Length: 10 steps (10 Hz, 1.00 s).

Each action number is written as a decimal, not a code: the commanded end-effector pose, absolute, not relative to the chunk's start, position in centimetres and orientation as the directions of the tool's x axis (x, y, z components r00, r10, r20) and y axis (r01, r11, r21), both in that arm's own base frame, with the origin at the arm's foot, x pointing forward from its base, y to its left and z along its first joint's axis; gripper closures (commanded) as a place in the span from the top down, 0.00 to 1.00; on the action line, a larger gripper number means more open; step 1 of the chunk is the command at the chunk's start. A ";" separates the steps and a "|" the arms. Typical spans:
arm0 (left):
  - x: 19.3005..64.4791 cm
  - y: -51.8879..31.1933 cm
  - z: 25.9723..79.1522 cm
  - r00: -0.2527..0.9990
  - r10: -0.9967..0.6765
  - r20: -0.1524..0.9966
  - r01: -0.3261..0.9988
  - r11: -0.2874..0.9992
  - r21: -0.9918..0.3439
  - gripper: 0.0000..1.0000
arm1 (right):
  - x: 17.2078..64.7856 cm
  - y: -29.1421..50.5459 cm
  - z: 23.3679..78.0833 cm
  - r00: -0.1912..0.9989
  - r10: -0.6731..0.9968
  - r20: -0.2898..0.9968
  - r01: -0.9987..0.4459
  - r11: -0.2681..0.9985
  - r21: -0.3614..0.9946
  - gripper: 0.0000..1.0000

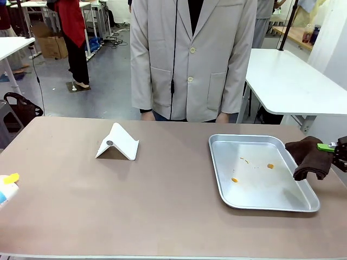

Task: Clean the surface of the table.
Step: Clean the area not pointed to by the person.

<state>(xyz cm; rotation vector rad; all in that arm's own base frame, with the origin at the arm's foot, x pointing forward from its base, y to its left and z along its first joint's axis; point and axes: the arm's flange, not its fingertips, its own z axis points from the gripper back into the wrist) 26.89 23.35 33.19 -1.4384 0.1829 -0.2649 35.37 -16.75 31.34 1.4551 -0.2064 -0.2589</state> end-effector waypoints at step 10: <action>27.0 23.6 33.7 0.960 -0.276 0.043 0.068 0.083 -0.994 0.22 | 39.7 -7.2 40.2 0.977 -0.147 0.157 0.024 0.799 0.600 0.10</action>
